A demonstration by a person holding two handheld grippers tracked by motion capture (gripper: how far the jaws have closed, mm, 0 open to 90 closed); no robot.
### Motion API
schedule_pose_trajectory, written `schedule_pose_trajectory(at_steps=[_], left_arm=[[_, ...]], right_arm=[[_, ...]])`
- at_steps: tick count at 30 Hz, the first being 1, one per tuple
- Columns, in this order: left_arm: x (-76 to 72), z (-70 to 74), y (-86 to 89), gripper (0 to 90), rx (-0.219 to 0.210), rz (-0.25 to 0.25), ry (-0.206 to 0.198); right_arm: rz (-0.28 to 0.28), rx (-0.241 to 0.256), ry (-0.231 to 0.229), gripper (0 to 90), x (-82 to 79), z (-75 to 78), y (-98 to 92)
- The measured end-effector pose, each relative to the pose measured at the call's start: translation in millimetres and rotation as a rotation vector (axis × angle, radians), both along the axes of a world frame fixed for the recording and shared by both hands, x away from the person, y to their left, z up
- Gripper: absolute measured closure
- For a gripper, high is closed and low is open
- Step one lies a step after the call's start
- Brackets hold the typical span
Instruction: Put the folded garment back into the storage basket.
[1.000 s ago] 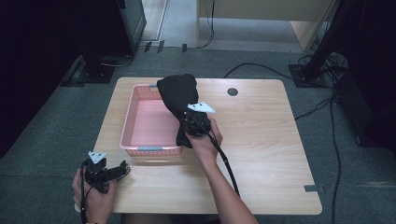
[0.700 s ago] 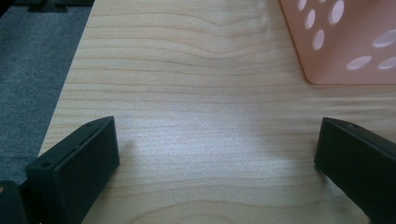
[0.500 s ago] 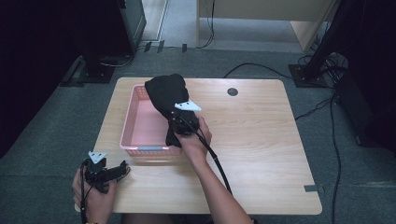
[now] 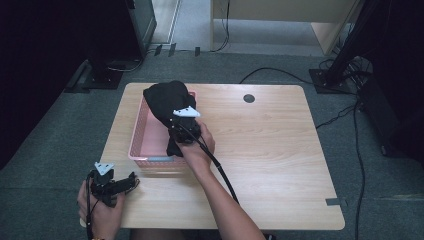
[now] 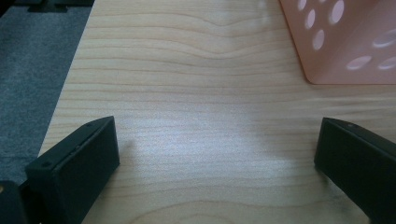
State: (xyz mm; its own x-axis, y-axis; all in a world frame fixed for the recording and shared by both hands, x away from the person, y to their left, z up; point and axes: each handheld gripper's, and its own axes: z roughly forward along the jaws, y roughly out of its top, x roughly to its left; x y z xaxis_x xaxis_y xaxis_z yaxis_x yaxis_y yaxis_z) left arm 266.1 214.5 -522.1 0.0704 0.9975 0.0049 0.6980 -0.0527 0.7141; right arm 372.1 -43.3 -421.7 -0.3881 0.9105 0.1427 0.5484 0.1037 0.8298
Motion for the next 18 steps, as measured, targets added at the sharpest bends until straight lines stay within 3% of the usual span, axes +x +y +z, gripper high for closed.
schedule_pose_trajectory(at_steps=[14, 18], left_arm=[[0.1, -0.1, -0.1, 0.0, -0.001, 0.001, -0.001], [0.0, -0.1, -0.1, 0.0, 0.000, 0.001, -0.001]], right_arm=[[0.018, -0.033, 0.028, 59.4, 7.2, -10.9, 30.6], [0.009, -0.072, 0.022, 59.3, 8.5, -13.1, 39.5]])
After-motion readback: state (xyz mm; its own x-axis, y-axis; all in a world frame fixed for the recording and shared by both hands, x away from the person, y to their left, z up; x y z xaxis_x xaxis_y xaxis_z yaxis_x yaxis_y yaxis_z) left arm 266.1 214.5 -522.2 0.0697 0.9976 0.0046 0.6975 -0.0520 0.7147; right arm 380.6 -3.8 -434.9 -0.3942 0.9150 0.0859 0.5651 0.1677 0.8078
